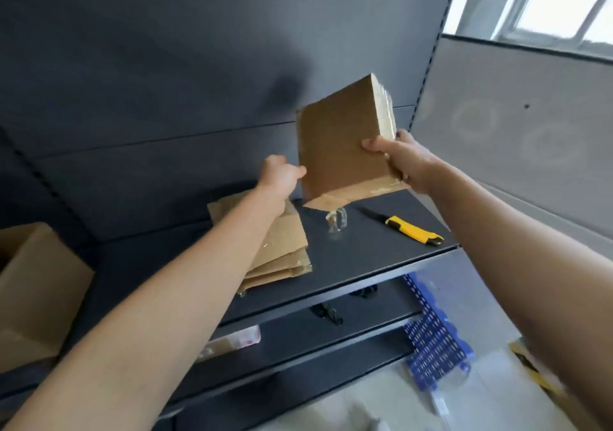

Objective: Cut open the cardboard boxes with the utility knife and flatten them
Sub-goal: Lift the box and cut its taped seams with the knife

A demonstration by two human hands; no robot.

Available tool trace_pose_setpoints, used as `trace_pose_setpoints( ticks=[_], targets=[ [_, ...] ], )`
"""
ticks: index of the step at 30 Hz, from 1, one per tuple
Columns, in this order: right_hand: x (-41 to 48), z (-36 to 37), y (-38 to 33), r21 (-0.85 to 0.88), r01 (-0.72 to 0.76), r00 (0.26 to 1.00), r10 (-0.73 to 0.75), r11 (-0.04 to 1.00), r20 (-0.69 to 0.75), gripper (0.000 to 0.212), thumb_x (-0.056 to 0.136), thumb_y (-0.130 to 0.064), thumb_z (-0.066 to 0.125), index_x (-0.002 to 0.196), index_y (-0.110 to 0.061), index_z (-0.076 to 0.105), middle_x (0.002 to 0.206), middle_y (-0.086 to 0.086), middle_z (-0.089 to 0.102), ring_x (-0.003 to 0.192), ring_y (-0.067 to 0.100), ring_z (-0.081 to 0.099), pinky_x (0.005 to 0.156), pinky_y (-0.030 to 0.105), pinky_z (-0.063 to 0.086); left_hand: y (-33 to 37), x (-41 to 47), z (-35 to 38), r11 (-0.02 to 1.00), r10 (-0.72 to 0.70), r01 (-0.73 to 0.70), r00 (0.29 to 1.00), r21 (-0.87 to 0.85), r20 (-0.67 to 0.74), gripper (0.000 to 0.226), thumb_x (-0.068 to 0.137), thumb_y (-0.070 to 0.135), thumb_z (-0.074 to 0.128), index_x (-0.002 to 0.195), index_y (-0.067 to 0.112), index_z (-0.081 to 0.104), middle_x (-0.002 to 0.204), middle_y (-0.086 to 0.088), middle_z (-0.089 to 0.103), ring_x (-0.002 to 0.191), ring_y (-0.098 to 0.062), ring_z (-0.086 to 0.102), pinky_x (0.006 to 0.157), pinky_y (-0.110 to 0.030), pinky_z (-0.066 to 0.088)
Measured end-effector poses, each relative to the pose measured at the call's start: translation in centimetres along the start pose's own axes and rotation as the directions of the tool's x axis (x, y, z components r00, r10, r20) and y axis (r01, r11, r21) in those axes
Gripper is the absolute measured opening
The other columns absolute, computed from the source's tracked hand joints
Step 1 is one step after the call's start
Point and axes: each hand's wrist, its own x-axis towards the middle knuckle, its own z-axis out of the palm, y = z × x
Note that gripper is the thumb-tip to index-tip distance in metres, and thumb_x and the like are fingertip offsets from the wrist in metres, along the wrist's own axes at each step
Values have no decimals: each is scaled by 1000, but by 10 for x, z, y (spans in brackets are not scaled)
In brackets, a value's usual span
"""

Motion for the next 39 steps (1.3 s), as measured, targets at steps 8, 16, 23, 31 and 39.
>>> trace_pose_setpoints(
  ticks=[8, 16, 23, 31, 39],
  targets=[
    [25, -76, 8, -813, 154, 970, 70, 561, 233, 94, 61, -47, 79, 140, -24, 33, 127, 2, 51, 106, 23, 55, 95, 43, 46, 13, 12, 78, 915, 219, -281, 949, 289, 228, 107, 76, 14, 78, 151, 19, 3, 156, -5, 5, 144, -21, 13, 113, -36, 23],
    [76, -86, 39, -846, 495, 844, 121, 196, 522, 111, 59, -48, 81, 149, -29, 19, 136, -3, 40, 126, 21, 38, 100, 47, 40, 3, 29, 135, 550, -155, -329, 863, 768, 481, 119, 68, 34, 82, 151, 35, -2, 159, 11, -3, 147, -23, -9, 117, -52, 13],
    [126, -92, 66, -602, 402, 760, 115, 690, 639, 86, 79, -51, 71, 149, -25, 28, 150, -5, 37, 136, 19, 36, 113, 39, 27, -17, 21, 141, 438, -185, -171, 944, 883, 274, 117, 65, 29, 80, 151, 29, 0, 152, 8, 6, 140, -22, 1, 108, -42, 31],
    [171, -90, 158, -859, 294, 885, 221, 418, 411, 38, 94, -25, 55, 120, 3, 59, 124, 15, 61, 112, 29, 57, 85, 32, 48, -41, 7, 123, 439, -260, 9, 958, 898, 118, 119, 69, 32, 79, 152, 27, -5, 155, 11, -2, 145, -21, -8, 115, -46, 22],
    [174, -76, 223, -905, 217, 919, 236, 365, 315, 37, 86, -17, 63, 117, 0, 55, 107, 16, 59, 104, 34, 57, 76, 35, 49, -46, 13, 122, 445, -243, -22, 959, 895, 144, 118, 69, 33, 79, 152, 30, -4, 155, 14, -3, 145, -18, -10, 116, -46, 18]
  ],
)
